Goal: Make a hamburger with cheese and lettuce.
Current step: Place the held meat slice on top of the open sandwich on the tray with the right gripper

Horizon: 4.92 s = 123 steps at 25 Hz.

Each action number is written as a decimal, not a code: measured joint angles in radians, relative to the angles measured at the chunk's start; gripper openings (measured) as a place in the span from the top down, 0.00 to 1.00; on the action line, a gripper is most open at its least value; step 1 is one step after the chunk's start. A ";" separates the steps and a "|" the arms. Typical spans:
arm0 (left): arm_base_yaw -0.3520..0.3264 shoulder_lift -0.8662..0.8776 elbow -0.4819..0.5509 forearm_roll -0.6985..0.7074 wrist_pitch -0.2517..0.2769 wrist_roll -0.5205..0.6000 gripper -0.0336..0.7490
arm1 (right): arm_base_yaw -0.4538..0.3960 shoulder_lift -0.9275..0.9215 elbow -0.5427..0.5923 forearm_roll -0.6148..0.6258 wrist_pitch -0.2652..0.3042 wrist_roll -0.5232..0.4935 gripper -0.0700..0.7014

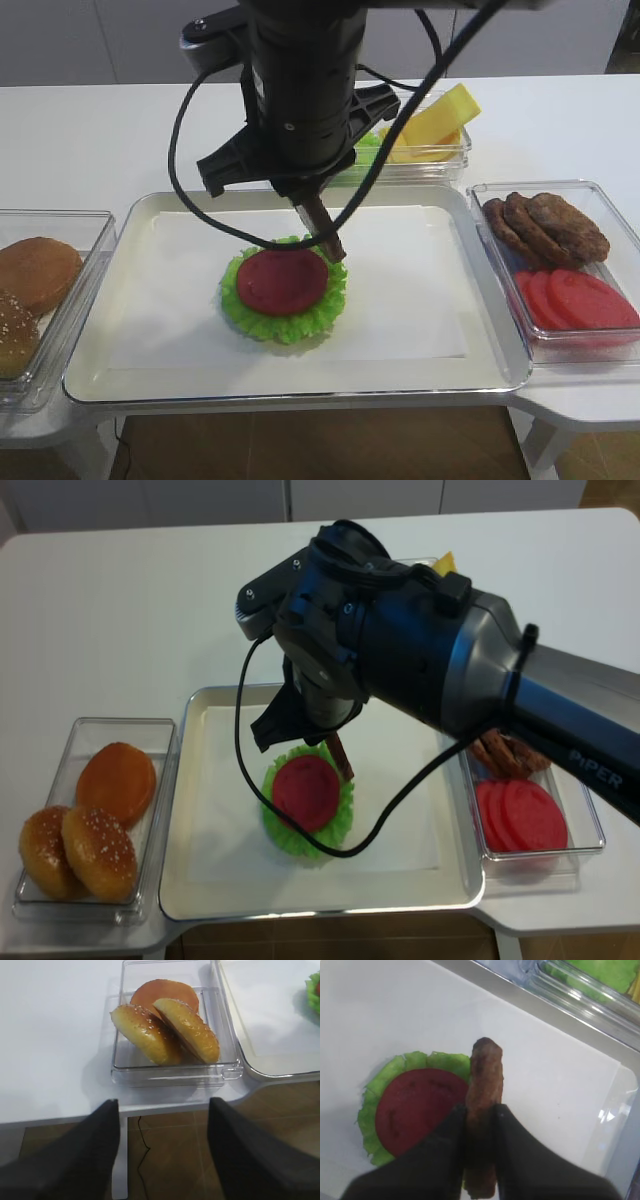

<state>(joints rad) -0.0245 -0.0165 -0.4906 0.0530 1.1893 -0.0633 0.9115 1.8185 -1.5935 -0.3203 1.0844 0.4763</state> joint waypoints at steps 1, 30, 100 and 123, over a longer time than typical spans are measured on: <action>0.000 0.000 0.000 0.000 0.000 0.000 0.43 | 0.000 0.002 -0.002 0.002 0.005 -0.003 0.73; 0.000 0.000 0.000 0.000 0.000 0.000 0.43 | 0.081 -0.015 -0.002 -0.071 0.052 -0.012 0.73; 0.000 0.000 0.000 0.000 0.000 0.000 0.43 | 0.081 0.040 -0.003 -0.009 0.072 -0.022 0.42; 0.000 0.000 0.000 0.000 0.000 0.000 0.43 | 0.081 0.069 -0.004 0.047 0.061 -0.026 0.19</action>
<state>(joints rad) -0.0245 -0.0165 -0.4906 0.0530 1.1893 -0.0633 0.9921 1.8874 -1.5979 -0.2728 1.1453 0.4506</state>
